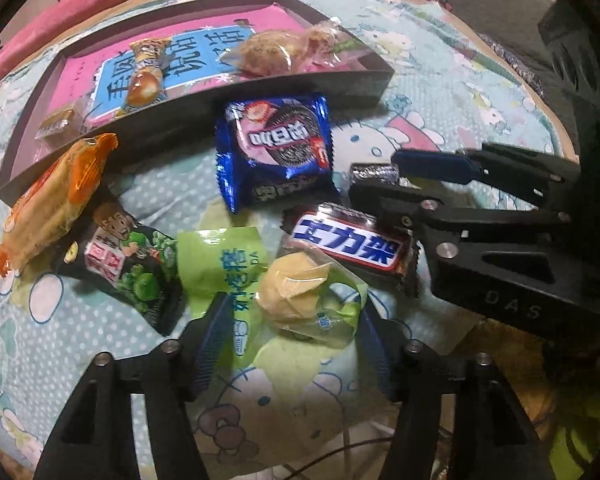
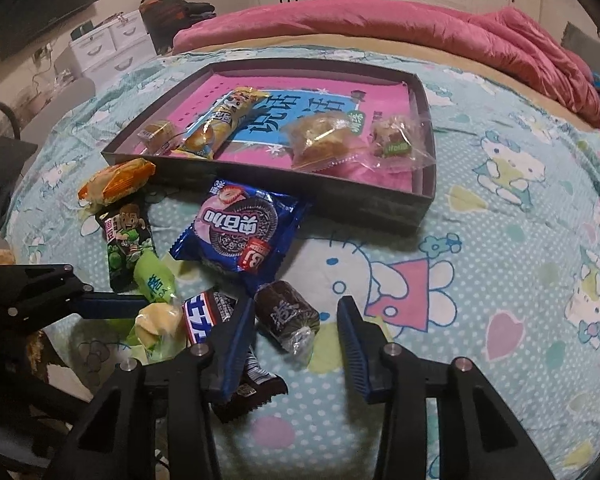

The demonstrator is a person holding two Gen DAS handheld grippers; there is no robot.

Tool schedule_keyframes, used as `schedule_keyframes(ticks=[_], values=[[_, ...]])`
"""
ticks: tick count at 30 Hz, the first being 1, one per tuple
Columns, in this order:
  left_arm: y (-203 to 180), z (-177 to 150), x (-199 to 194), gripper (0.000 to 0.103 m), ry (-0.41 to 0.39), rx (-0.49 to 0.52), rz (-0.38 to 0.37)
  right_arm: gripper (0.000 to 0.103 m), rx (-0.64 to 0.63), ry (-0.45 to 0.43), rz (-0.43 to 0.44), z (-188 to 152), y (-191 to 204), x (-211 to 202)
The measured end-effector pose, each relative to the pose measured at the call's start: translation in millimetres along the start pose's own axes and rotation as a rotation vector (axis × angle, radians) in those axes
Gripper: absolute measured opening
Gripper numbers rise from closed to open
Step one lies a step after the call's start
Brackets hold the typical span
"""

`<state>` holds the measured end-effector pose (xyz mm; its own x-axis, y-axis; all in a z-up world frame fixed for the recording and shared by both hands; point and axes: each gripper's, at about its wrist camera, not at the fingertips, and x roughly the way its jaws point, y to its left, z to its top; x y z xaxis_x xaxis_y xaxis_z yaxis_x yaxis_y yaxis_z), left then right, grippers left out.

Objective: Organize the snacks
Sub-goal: 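Move the left gripper to the green candy bag while the right reaches the round foil chocolate, then grasp the green candy bag with the left gripper while the right grasps the round chocolate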

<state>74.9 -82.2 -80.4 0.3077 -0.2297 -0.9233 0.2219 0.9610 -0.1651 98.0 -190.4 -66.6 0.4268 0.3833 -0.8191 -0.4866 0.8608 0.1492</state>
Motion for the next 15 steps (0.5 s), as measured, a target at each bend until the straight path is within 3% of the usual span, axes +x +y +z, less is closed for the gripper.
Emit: schedule_keyframes(ticks=[3,7,8,15], values=[[9,2,-5,0.039,-0.029,-0.03,-0.054,0.044,0.02,0.011,0.021,-1,-3,3],[16,1,-8,0.038,-0.041,-0.047,-0.093,0.042,0.001,0.009,0.011,-1,0,4],[17,0,-9,0.038,-0.045,-0.048,-0.097,0.033,-0.008,0.007,0.015,0,2,3],[23,-5,-33,0.038,-0.101,-0.047,-0.167,0.033,0.033,-0.041,0.048,2,-4,-8]])
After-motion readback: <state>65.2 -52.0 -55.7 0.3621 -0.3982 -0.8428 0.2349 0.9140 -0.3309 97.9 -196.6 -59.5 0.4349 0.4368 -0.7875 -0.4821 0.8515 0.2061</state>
